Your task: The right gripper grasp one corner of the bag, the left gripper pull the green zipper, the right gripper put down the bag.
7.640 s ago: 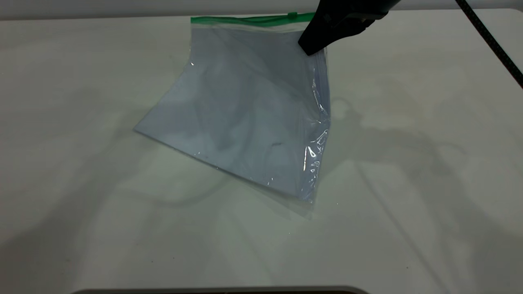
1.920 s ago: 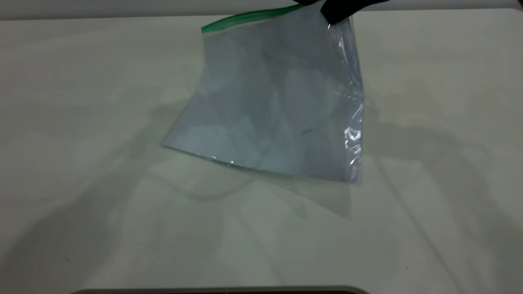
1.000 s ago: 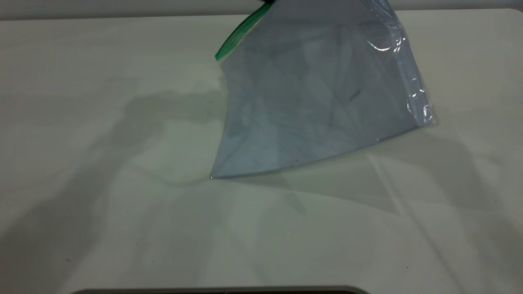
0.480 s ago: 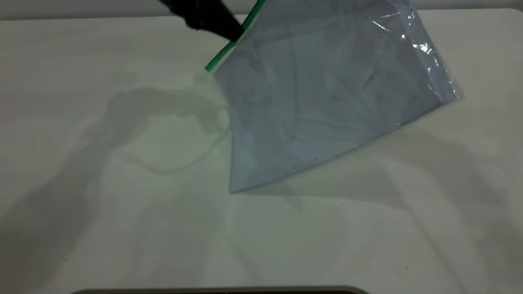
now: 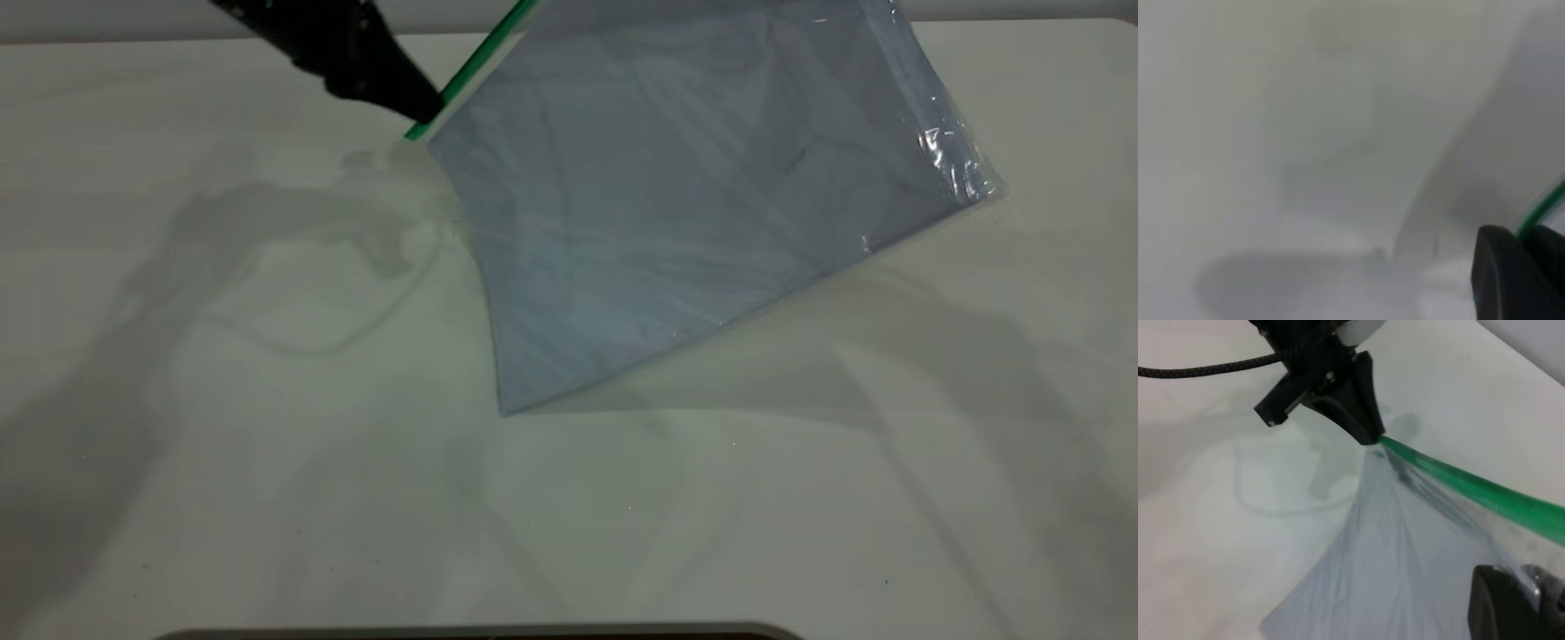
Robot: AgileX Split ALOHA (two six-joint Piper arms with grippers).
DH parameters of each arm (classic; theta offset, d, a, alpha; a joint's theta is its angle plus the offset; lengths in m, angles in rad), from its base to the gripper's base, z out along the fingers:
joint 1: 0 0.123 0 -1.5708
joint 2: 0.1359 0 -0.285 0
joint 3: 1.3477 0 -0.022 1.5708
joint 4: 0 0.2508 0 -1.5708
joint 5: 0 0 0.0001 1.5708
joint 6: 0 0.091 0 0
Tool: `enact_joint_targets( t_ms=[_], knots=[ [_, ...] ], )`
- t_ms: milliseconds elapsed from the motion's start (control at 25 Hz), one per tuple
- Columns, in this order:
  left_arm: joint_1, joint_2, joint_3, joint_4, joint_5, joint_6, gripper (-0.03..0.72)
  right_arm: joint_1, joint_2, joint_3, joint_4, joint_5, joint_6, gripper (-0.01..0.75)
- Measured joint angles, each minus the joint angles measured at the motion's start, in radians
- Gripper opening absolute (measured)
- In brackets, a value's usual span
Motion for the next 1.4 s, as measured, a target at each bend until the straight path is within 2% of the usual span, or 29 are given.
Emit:
enact_joint_targets(
  t_ms=[360,520,600,760,880,1040,1200,1280,1400],
  knots=[
    [0.021,-0.024,0.003,0.024,0.014,-0.075,0.087,0.000,0.018,0.000,0.012,-0.019,0.000,0.033],
    [0.031,-0.124,0.003,0.043,0.005,-0.112,0.175,-0.001,0.089,0.000,0.063,-0.051,-0.006,0.033],
    [0.033,-0.194,0.003,0.045,0.002,-0.121,0.244,-0.001,0.139,0.000,0.101,-0.083,-0.028,0.033],
    [0.033,-0.308,0.003,0.044,0.008,-0.177,0.348,-0.001,0.227,0.000,0.235,-0.143,-0.099,0.033],
    [0.033,-0.374,0.003,0.038,0.048,-0.262,0.366,0.016,0.291,0.000,0.401,-0.174,-0.188,0.033],
    [0.032,-0.446,0.003,0.027,0.104,-0.348,0.371,0.073,0.339,0.000,0.537,-0.271,-0.418,0.040],
    [0.032,-0.503,0.003,0.028,0.171,-0.418,0.372,0.090,0.337,0.000,0.569,-0.453,-0.488,0.119],
    [0.032,-0.540,0.003,0.029,0.204,-0.436,0.372,0.090,0.320,0.000,0.581,-0.548,-0.484,0.200],
    [0.032,-0.605,0.003,0.032,0.241,-0.445,0.374,0.092,0.235,0.000,0.624,-0.594,-0.477,0.358]
  ],
)
